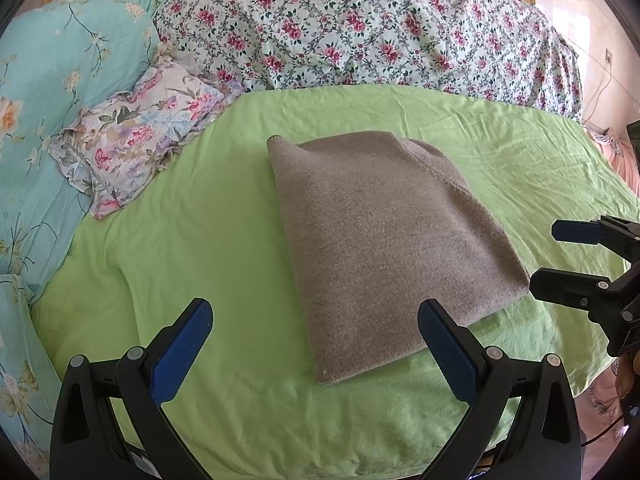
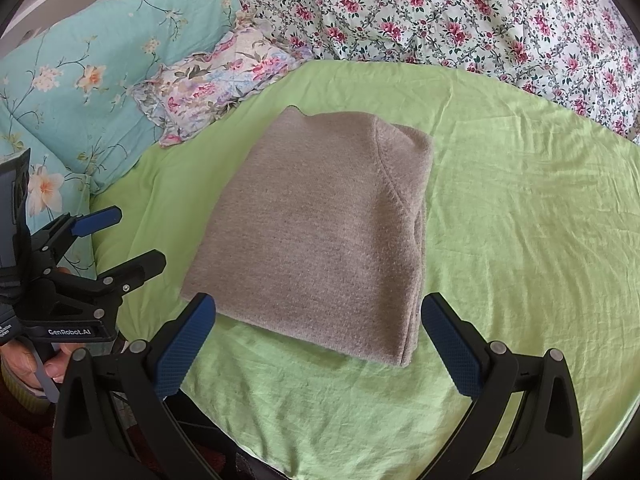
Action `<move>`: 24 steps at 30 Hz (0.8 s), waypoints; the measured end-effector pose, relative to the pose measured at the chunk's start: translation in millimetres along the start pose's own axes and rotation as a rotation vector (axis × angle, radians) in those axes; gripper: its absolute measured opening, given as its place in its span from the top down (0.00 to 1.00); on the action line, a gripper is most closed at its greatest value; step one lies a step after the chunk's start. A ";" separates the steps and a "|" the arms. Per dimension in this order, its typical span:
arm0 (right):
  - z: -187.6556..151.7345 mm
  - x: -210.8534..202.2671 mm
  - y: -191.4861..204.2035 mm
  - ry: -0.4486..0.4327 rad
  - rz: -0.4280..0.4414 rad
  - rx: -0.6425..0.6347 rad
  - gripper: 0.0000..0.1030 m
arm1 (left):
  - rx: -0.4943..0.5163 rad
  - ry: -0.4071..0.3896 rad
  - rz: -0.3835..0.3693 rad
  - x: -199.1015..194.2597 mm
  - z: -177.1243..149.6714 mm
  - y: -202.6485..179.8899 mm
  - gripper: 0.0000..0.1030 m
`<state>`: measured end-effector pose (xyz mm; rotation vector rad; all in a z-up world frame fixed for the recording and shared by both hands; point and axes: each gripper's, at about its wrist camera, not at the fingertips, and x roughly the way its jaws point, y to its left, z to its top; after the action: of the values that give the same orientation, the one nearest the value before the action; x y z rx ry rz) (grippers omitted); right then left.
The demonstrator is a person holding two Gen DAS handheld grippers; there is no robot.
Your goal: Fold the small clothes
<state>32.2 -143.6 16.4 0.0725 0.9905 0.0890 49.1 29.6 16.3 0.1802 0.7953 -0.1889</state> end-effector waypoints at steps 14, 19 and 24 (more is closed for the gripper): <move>1.3 2.0 -0.1 0.003 0.001 -0.001 0.01 | -0.005 0.001 0.002 1.6 0.5 2.6 0.00; 2.0 2.6 -1.0 0.002 0.001 0.000 0.01 | -0.005 0.001 0.002 1.6 0.9 2.3 0.00; 2.6 3.0 -1.7 0.002 0.002 0.000 0.01 | -0.004 0.004 0.001 2.7 2.2 3.0 0.00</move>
<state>36.1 -145.0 15.2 0.0738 0.9923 0.0912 53.2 31.7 16.1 0.1770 0.7990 -0.1858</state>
